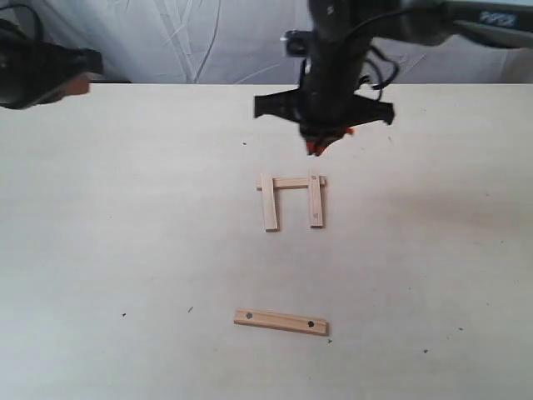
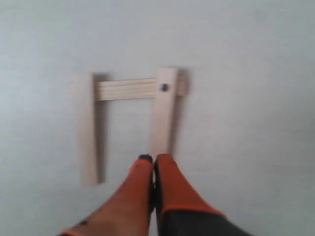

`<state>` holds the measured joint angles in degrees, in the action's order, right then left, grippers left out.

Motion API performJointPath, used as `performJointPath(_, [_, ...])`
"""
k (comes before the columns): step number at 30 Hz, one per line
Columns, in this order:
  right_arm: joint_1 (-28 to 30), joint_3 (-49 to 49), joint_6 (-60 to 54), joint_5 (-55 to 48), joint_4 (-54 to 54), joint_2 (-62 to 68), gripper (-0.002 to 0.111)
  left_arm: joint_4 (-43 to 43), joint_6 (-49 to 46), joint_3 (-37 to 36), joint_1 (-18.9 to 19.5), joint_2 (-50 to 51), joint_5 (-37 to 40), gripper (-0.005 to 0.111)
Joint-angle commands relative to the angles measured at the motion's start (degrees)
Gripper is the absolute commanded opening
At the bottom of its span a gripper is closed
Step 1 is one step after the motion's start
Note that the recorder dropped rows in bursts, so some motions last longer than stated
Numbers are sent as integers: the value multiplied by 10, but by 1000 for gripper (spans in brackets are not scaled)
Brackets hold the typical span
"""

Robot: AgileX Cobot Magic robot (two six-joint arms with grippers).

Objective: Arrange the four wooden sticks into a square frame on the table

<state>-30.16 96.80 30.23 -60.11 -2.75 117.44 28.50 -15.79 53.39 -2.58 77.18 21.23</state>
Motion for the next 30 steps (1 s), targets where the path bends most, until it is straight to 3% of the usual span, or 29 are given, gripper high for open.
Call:
performJointPath(1, [77,-77,-67,-17,-6,-80,0,-1,-69,-3,-106,-1,27,0])
performJointPath(9, [180,-281,-187,74,21,-280,0,-64,-179,6,-305,61,72,0])
performJointPath(13, [206,-361,-253,105,36,-346,0,-127,-203,19,-371,124,75,0])
performJointPath(17, [215,-403,-256,145,47,-367,0,-141,-264,39,-395,183,95,6])
performJointPath(21, [215,-416,-258,177,54,-364,0,-137,-320,58,-397,224,124,25])
performJointPath(24, [215,-416,-270,184,78,-363,0,-71,-400,60,-397,249,129,39])
performJointPath(27, [215,-416,-288,182,95,-363,0,21,-502,60,-397,271,156,42])
performJointPath(30, [215,-416,-289,182,98,-363,0,26,-522,60,-397,294,156,42])
